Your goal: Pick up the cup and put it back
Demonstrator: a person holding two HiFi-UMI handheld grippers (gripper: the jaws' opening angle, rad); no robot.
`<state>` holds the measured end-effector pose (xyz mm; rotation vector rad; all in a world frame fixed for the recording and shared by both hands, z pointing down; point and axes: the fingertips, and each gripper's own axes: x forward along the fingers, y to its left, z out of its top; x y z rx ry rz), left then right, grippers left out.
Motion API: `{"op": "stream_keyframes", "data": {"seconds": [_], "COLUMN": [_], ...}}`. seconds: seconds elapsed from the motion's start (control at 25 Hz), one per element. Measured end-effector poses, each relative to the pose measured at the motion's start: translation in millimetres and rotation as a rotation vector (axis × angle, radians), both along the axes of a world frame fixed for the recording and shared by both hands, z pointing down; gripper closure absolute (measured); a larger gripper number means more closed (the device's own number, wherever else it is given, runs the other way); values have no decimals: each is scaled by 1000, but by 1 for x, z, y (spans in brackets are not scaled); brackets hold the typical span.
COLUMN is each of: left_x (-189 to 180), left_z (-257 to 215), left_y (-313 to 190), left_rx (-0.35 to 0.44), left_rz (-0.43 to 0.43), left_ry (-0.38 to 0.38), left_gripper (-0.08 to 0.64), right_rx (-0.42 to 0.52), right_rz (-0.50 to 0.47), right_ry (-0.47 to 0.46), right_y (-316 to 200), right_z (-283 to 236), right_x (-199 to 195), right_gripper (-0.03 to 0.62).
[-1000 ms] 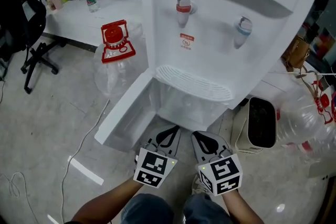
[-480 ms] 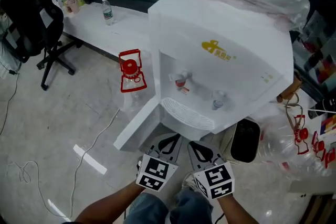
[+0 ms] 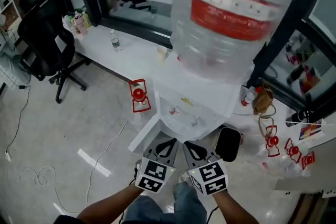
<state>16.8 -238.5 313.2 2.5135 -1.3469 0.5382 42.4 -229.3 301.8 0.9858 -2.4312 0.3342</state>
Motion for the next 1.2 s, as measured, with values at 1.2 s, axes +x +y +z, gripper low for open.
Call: {"op": "stream_keyframes", "data": {"seconds": [1.2], "left_x": [5], "left_z": [-145], "left_y": [27], "left_rx": [73], "left_rz": [19], "left_ry": [11], "left_gripper": [549], "right_rx": [37], "right_rz": [185], "right_ry": [-105], "right_y": [29], "right_z": [-144], "right_x": [4], "right_gripper": [571]}}
